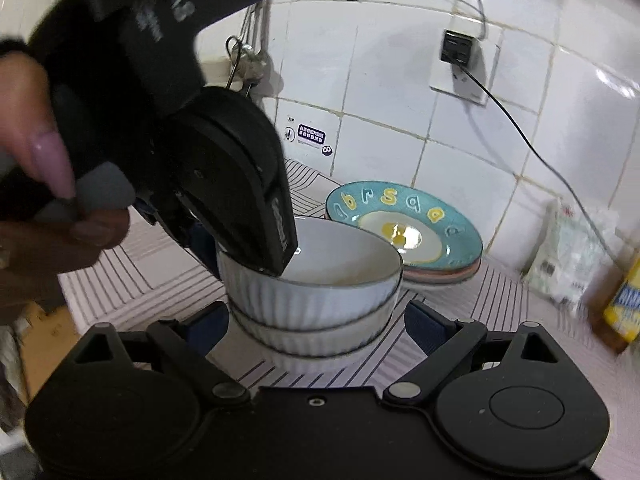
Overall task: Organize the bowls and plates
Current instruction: 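Lower the small white bowl into the nested bowls with both grippers, then lift the three nested bowls with both grippers and set them on the egg plate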
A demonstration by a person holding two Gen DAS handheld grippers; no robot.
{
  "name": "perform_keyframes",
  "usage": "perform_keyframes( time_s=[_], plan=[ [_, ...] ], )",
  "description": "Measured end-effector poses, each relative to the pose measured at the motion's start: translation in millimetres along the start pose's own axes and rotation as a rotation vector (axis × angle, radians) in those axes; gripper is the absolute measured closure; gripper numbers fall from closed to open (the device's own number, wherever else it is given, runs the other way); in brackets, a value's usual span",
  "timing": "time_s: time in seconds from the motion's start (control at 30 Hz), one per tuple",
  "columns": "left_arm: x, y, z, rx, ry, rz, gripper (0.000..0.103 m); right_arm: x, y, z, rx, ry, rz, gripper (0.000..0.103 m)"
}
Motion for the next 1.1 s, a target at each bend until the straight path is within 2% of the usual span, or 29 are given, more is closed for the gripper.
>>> perform_keyframes(
  time_s=[0.07,0.2,0.33,0.5,0.63,0.77,0.87,1.0,1.1],
  plan=[
    [-4.7,-0.3,1.3,-0.005,-0.031,0.01,0.059,-6.4,-4.0,4.3,0.053,0.024,0.001,0.006],
    [-15.3,-0.4,2.4,-0.017,-0.061,0.035,0.055,-15.5,-12.5,13.6,0.145,0.046,0.011,0.006],
    [-27.6,0.8,0.2,-0.036,-0.111,0.058,0.047,-19.9,-20.8,19.3,0.195,0.057,0.02,0.006],
    [-35.7,-1.5,-7.4,-0.067,-0.156,0.063,0.04,-22.5,-25.8,14.3,0.186,0.071,0.009,0.006],
    [-35.6,-3.0,-18.7,-0.106,-0.156,0.066,0.038,-24.3,-31.8,6.1,0.162,0.1,-0.032,0.006],
    [-29.5,-9.2,-30.2,-0.161,-0.201,0.054,0.032,-16.9,-37.7,3.9,0.17,0.049,-0.039,0.006],
    [-21.0,-15.1,-38.3,-0.218,-0.235,0.051,0.027,-8.3,-39.8,3.1,0.189,0.05,-0.042,0.006],
    [-12.5,-18.0,-42.4,-0.268,-0.281,0.048,0.027,6.9,-42.0,0.2,0.214,0.078,-0.05,0.006],
    [-7.3,-17.8,-42.2,-0.262,-0.274,0.05,0.027,20.7,-43.7,1.8,0.217,0.077,-0.055,0.006]
  ],
)
Point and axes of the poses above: each gripper's, at about its wrist camera, not at the fingertips, and x roughly the way its jaws point, z to its right, y to its top, the point moved 7 cm from there along x, roughly the way its jaws point, and after that the axes turned 6 degrees about -y, right-handed, at the moved point
